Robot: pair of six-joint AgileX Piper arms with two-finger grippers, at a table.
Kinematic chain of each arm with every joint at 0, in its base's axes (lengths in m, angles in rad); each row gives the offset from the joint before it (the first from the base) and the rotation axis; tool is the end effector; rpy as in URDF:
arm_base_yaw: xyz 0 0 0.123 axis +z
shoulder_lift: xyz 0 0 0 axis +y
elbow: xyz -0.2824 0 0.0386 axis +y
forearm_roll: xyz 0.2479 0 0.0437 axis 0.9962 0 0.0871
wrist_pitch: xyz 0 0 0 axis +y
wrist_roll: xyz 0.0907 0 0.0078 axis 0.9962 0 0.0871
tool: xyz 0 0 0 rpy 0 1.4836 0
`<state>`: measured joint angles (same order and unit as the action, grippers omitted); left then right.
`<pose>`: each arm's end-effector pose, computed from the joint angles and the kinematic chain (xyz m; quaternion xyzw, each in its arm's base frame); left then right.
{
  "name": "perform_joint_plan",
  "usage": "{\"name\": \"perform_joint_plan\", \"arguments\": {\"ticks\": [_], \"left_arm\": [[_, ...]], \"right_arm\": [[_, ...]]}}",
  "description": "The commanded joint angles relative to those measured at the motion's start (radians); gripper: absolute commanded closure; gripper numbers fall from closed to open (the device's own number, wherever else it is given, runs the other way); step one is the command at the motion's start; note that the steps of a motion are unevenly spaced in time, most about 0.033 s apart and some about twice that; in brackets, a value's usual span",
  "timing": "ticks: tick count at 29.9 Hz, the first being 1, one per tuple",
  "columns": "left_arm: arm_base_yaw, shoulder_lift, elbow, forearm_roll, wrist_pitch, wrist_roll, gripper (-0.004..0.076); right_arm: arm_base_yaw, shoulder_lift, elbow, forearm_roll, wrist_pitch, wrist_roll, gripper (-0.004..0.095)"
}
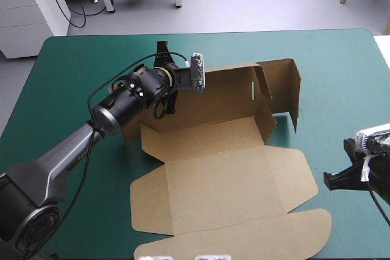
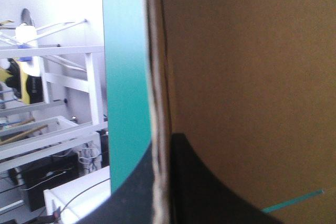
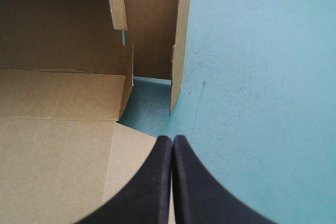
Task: Fold the box
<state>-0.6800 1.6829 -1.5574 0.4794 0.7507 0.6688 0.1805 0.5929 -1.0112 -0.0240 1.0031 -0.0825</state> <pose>0.3179 -0.2202 0.3539 0.6380 0.6398 0.2138 0.3713 0.0752 0.0118 0.4099 -0.1131 0.8519 0.0131 0.5112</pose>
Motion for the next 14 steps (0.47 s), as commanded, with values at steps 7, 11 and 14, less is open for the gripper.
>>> {"name": "perform_joint_plan", "arguments": {"ticks": [7,11,14], "left_arm": [[-0.159,-0.183,0.218,0.602,-0.184,-0.485,0.0734],[-0.198,-0.218,0.325,0.669,-0.182,-0.519,0.0734],[-0.218,-0.223,0.394,0.696,-0.182,-0.552,0.0734]], "right_arm": [[-0.007,0.002,-0.032,-0.020,-0.040,0.007,0.0927],[-0.007,0.002,-0.032,-0.020,-0.040,0.007,0.0927],[-0.007,0.002,-0.032,-0.020,-0.040,0.007,0.0927]]}}
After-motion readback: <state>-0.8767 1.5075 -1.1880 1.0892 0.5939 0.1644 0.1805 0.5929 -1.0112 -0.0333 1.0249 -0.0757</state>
